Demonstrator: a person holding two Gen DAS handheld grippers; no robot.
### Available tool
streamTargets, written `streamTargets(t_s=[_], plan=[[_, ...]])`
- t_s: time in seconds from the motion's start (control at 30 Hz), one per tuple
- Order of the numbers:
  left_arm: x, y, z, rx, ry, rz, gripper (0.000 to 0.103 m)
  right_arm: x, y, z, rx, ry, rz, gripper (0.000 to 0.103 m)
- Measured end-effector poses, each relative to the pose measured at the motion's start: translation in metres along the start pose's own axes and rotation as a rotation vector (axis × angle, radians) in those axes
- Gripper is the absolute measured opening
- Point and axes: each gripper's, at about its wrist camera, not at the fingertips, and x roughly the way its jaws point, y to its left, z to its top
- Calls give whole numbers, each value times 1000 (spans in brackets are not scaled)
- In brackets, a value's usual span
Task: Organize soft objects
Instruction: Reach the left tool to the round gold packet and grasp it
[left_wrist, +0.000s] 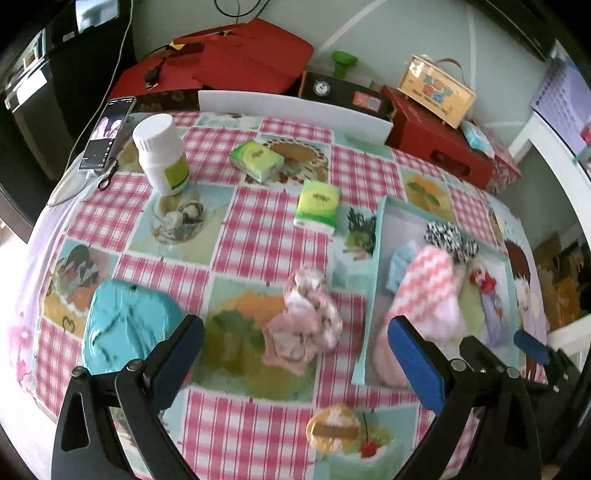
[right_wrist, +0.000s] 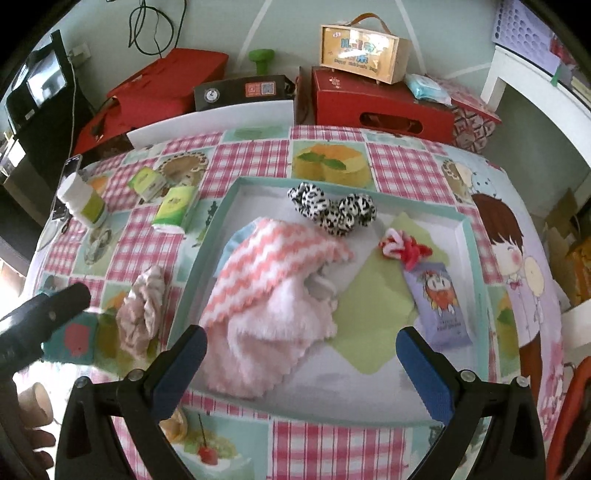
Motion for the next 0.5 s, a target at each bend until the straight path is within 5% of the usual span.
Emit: streamTargets(t_s=[0.5], plan=[[12, -17, -47, 88, 82, 49, 99, 6, -12, -38, 34, 90, -12, 103]])
